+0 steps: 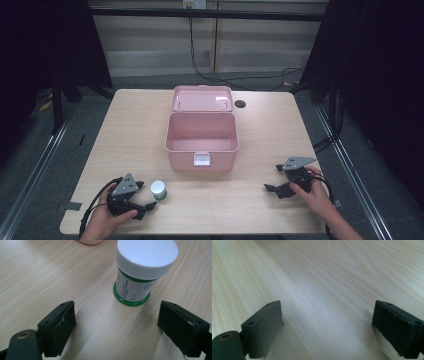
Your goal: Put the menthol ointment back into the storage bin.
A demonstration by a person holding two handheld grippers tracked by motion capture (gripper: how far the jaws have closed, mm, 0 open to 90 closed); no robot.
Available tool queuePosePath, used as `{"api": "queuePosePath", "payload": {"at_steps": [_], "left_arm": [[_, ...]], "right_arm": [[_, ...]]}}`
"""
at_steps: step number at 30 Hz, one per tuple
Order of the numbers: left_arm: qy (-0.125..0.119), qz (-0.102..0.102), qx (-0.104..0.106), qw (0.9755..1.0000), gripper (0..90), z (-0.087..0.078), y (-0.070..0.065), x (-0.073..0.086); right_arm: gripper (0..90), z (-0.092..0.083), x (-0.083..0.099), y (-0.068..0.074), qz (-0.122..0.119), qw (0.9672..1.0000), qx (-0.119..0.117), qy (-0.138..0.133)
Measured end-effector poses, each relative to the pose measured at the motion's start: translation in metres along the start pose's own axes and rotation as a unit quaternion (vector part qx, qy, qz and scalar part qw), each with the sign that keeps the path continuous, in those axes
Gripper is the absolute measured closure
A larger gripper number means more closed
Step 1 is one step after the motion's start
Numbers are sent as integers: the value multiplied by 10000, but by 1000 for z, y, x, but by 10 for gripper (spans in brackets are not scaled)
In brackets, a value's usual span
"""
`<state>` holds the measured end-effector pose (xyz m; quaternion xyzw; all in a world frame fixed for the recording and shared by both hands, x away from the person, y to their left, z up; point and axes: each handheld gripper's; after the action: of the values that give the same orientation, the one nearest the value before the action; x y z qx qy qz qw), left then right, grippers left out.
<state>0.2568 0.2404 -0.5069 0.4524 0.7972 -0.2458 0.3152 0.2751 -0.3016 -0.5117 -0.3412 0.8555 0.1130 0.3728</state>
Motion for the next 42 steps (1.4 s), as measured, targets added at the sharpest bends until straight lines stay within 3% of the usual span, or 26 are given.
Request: {"api": "queuePosePath", "payload": {"at_steps": [3,6,10,12,14,17,19,26,30,37,42], "left_arm": [[17,-26,-38,10000,142,0,0,-1],[-86,-422,-52,9991,132,1,-1,-3],[434,-756,-97,9961,159,-5,-2,-12],[853,-868,-139,9925,171,-9,-4,-18],[1173,-870,-263,9889,190,-13,-5,-24],[1270,-916,-210,9874,195,-20,-6,-34],[1437,-925,-156,9852,218,-24,-7,-42],[2129,-881,21,9731,263,-25,-10,-64],[2278,-769,65,9706,282,-23,-10,-74],[2550,-689,177,9643,325,-10,-11,-92],[2653,-677,205,9616,353,-3,-10,-101]], "right_arm": [[89,0,0,0,-1,10000,-2,-2],[88,0,0,0,2,10000,-3,-2],[88,0,0,0,6,10000,1,3],[89,0,0,0,5,10000,-1,1],[89,0,0,0,3,10000,-3,-2],[88,0,0,0,18,10000,2,15],[89,0,0,0,25,10000,2,18],[89,0,0,0,15,10000,1,13],[89,0,0,0,14,10000,2,12],[89,0,0,0,17,10000,3,15],[88,0,0,0,18,10000,2,15]]}}
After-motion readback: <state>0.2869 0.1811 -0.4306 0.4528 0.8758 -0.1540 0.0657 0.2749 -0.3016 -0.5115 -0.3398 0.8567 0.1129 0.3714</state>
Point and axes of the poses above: each handheld gripper's, and its own axes: z roughly forward along the jaws, x roughly out of its underside, y roughly to its left, and after that the axes turned 7 degrees about x, right-handed
